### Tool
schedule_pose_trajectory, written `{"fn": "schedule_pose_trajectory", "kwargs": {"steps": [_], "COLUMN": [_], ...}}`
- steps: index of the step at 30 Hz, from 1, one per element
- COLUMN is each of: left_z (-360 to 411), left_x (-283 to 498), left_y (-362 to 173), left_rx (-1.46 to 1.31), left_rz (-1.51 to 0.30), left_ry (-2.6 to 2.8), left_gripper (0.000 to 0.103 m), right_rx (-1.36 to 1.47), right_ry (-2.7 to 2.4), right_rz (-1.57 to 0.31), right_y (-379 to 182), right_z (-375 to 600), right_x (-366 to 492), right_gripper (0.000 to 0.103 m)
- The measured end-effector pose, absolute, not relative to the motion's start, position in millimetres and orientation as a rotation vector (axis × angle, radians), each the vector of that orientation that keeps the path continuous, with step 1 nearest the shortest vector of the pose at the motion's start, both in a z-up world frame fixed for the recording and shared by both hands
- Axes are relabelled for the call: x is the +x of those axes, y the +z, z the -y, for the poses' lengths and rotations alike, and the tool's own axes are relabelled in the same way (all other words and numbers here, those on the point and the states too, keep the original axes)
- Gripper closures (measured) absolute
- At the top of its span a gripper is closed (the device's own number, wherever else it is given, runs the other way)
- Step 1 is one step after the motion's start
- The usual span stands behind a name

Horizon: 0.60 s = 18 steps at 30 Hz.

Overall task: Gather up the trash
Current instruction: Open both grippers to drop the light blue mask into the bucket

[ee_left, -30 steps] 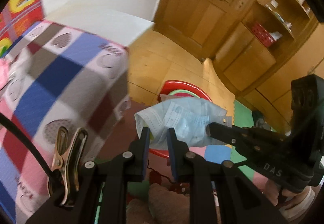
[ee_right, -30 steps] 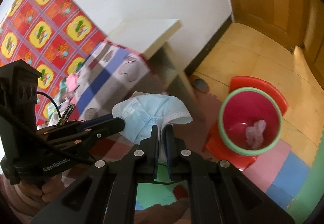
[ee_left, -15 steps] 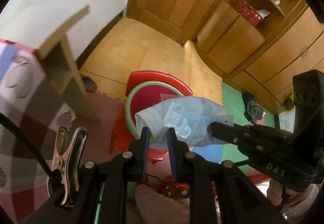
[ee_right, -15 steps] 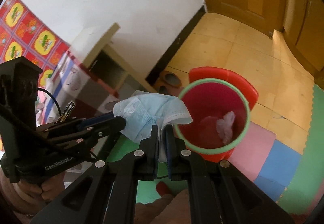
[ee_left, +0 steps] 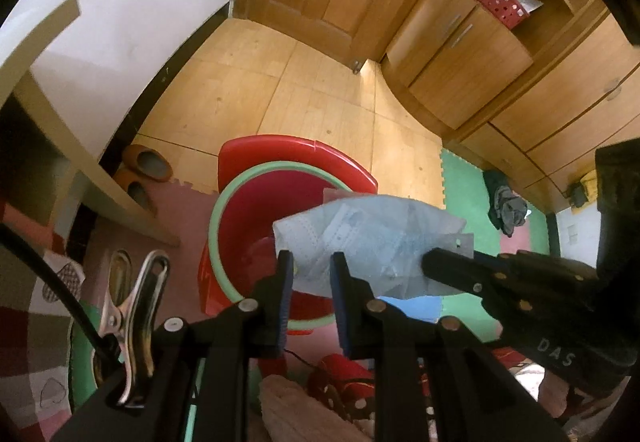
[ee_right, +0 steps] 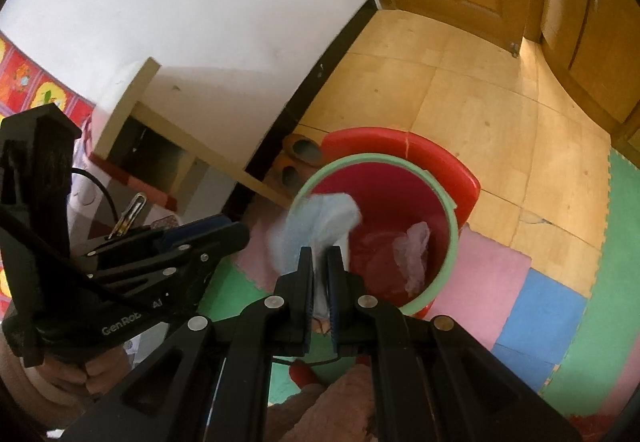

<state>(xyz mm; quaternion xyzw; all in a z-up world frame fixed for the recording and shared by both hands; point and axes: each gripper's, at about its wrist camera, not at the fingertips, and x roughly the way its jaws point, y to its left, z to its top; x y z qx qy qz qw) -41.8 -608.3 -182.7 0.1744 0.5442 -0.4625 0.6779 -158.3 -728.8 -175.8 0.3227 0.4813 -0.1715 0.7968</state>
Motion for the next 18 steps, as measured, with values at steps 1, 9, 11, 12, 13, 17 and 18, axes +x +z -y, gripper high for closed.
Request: {"fn": "schedule_pose_trajectory", "kwargs": {"steps": [1, 9, 11, 12, 13, 17, 18], "left_z": [612, 625, 626, 626, 626, 622, 621], "left_x": [-41, -40, -38, -37, -36, -35, -34], "left_y": [-186, -198, -198, -197, -196, -191, -190], "left_rx": [0.401, 0.446, 0.446, 0.445, 0.440, 0.424, 0.421], "left_rz": [-1.224, -1.242, -1.244, -1.245, -1.245, -1.245, -1.247], "left_ry": [-1.038, -1.012, -1.004, -0.999, -0.994, -0.975, -0.970], "left_gripper": [0.085, 0.082, 0.081, 0.080, 0.080, 0.078, 0.078], "right_rx": [0.699, 0.704, 0.705, 0.713, 0.721, 0.716, 0.712], "right_ry": [-0.371, -0.366, -0.370, -0.370, -0.368, -0.374, -0.374], "right_rz": [-1.037, -1.081, -1.088, -1.092, -1.096, -1.108, -1.108], "right_y": [-179, -202, -205, -207, -209, -209, -208], "right_z": [731, 740, 741, 742, 743, 743, 742], "right_x": [-158, -147, -147, -146, -146, -145, -145], "right_gripper": [0.094, 0.094, 0.092, 0.090, 0.087, 0.073, 0.073]}}
